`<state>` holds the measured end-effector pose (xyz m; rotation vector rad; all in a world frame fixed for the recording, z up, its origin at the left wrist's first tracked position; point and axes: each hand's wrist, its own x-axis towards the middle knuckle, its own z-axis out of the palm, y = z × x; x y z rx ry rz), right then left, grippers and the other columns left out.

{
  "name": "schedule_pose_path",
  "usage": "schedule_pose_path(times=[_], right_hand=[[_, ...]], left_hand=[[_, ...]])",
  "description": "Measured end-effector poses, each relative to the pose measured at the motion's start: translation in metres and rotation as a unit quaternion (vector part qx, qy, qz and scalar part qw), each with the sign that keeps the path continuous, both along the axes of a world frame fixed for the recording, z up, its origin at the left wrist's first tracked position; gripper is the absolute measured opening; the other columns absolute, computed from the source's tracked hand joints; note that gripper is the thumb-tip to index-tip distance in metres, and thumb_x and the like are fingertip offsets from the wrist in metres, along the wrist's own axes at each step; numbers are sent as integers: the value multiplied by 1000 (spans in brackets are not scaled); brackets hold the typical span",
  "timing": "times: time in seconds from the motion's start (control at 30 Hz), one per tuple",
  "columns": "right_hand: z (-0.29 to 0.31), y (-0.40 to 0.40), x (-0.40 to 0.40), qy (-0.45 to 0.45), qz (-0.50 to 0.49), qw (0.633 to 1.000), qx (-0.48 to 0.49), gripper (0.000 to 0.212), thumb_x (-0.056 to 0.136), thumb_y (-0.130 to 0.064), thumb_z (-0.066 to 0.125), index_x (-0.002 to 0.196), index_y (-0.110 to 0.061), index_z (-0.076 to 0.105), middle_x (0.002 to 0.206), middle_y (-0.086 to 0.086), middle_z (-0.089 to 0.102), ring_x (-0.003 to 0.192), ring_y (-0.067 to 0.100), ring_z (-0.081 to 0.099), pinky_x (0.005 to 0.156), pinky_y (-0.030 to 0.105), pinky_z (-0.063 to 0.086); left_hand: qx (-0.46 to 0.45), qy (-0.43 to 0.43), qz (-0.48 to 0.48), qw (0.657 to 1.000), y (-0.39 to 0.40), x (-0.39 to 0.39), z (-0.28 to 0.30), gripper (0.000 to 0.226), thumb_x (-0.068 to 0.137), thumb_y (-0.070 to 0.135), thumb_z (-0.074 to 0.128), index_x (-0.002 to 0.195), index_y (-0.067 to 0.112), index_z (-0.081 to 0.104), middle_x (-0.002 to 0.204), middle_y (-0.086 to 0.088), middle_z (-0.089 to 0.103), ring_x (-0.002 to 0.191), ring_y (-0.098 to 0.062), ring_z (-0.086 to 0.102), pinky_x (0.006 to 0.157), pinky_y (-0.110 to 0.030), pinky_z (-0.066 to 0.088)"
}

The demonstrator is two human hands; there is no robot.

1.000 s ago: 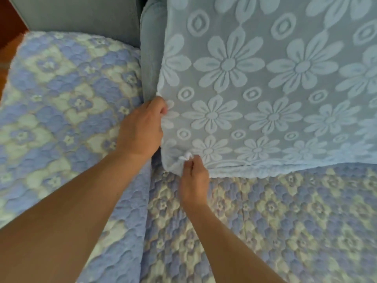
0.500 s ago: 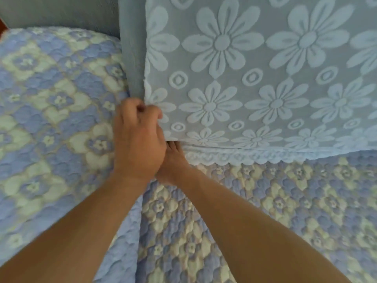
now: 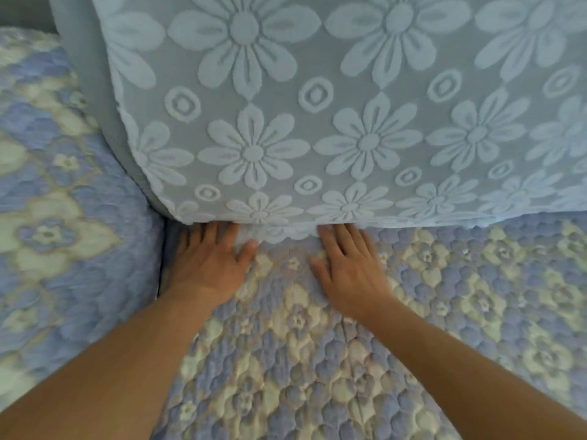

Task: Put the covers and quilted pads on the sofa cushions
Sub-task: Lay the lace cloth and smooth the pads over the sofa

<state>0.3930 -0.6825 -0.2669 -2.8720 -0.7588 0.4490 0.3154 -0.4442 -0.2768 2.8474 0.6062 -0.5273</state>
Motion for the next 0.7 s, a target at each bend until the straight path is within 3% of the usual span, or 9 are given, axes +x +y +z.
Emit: schedule_pose_path(times=[0.13, 0.23, 0.33, 0.37, 0.43, 0.5, 0.57, 0.63, 0.7], right_hand=[[-27, 66, 40, 2, -58, 998, -6, 73, 96, -64, 16, 157, -27, 28, 159, 3, 37, 148, 28, 27, 121, 47, 13], [-32, 62, 37, -30, -60, 998, -19, 71, 97, -62, 17, 156, -26, 31, 156, 2, 42, 147, 27, 30, 120, 47, 16], [-20, 39, 16, -20, -12, 1000, -8, 72, 102, -59, 20, 158, -14, 24, 163, 13, 26, 152, 32, 16, 124, 49, 8], [-15, 31, 7, -23, 16, 1000, -11, 72, 103, -59, 19, 160, -14, 17, 165, 14, 17, 153, 32, 9, 125, 49, 5], [-7, 15, -5, -9, 70, 997, -14, 70, 103, -59, 12, 161, -21, -2, 168, 11, 0, 155, 29, -4, 126, 47, 1], [-5, 8, -1, 10, 95, 995, -20, 69, 103, -59, 9, 160, -24, -8, 168, 8, -4, 155, 26, -6, 126, 45, 0], [-4, 21, 20, -10, 84, 996, -32, 68, 103, -59, 13, 160, -24, 6, 167, 9, 13, 154, 29, 8, 125, 46, 9], [-10, 43, 40, 28, 57, 997, -36, 59, 103, -56, 19, 152, -26, 32, 152, 11, 45, 140, 35, 38, 115, 49, 29], [-20, 56, 44, -12, 83, 996, -40, 52, 103, -50, 20, 142, -26, 46, 132, 11, 61, 125, 38, 52, 103, 49, 40]], left_hand=[[24, 42, 120, 992, -21, 35, -17, 69, 96, 55, 9, 159, 28, 13, 167, -11, 10, 150, -41, 6, 120, -60, -1], [2, -28, 147, 989, -70, 16, -7, 75, 100, 56, 13, 159, 10, 11, 166, -20, 8, 152, -40, 4, 122, -56, 1], [-10, -71, 81, 994, -82, -6, 1, 79, 100, 64, 17, 161, 16, 5, 168, -12, 6, 154, -34, 2, 124, -48, 2], [-17, -67, 84, 994, -67, 3, -5, 79, 99, 67, 19, 161, 20, 5, 168, -11, 8, 153, -34, 5, 124, -47, 3], [-1, -53, 57, 997, -32, 34, -12, 72, 99, 66, 27, 159, 28, 19, 163, -11, 28, 148, -36, 25, 122, -51, 20], [-30, -25, 8, 999, -5, 56, -14, 66, 99, 65, 30, 157, 34, 24, 162, -7, 30, 146, -33, 29, 120, -51, 25], [-49, -72, -10, 996, 6, 61, -17, 74, 96, 71, 28, 159, 35, 15, 167, 2, 16, 152, -27, 17, 125, -45, 13], [10, -112, -16, 994, 4, 55, -24, 79, 94, 74, 19, 158, 29, 28, 163, -3, 30, 149, -30, 26, 122, -48, 21], [33, -85, 46, 995, -17, 49, -25, 81, 91, 69, 13, 153, 24, 39, 156, -12, 41, 144, -39, 31, 118, -56, 24]])
